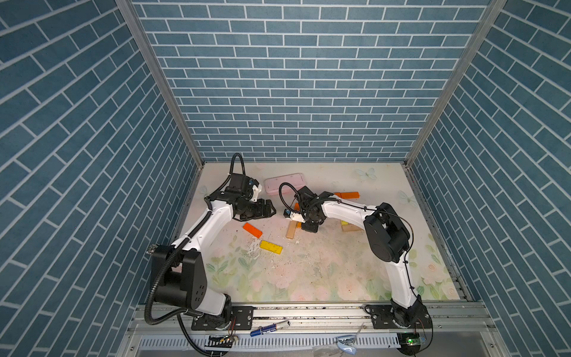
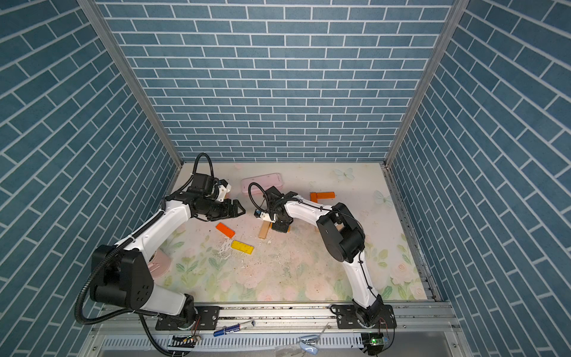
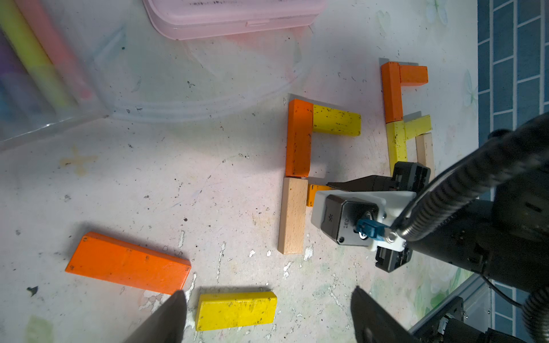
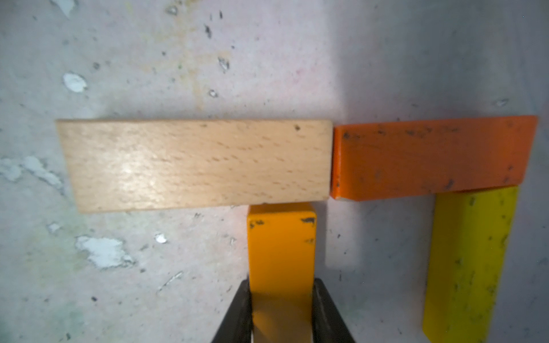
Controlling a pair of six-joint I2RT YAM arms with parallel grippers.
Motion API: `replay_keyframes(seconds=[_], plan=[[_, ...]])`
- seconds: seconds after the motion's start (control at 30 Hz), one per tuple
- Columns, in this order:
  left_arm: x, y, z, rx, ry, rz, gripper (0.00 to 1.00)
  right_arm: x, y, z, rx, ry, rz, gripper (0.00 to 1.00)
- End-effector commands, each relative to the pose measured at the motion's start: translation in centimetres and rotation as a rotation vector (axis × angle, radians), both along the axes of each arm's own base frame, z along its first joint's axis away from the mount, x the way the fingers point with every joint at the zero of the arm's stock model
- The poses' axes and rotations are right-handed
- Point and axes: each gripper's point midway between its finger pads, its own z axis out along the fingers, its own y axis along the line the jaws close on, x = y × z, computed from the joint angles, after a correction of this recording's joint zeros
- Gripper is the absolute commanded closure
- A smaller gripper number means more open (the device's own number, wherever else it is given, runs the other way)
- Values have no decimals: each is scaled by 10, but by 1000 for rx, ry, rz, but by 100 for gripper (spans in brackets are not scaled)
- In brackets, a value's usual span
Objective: Assemble the number 6 with building blocks
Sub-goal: Assemble the building block at the center of the board.
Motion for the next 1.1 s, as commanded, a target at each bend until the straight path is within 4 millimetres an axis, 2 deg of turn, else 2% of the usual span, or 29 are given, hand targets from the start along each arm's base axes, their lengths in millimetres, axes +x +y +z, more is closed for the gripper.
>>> replay_keyframes(seconds=[0.0, 0.2, 0.3, 0.43, 0.6, 0.87, 1.07], plan=[[-1, 3, -2, -4, 4, 9, 13, -8, -9, -19, -64, 47, -8, 69], [0, 4, -1, -1, 1, 14, 13, -5, -6, -17, -49, 40, -14, 47], [2, 8, 1, 7, -7, 25, 13, -2, -2, -13, -10, 15, -26, 43], [6, 13, 9, -22, -35, 49, 12, 4, 3, 2, 74, -15, -81, 39], [6, 25, 4, 38, -51, 70, 10, 10, 13, 35, 199, -74, -134, 37], [10, 35, -5, 92, -36, 88, 9, 15, 5, 89, 365, -199, -214, 37], [18, 52, -2, 49, -38, 153, 9, 17, 0, 127, 577, -263, -381, 39]])
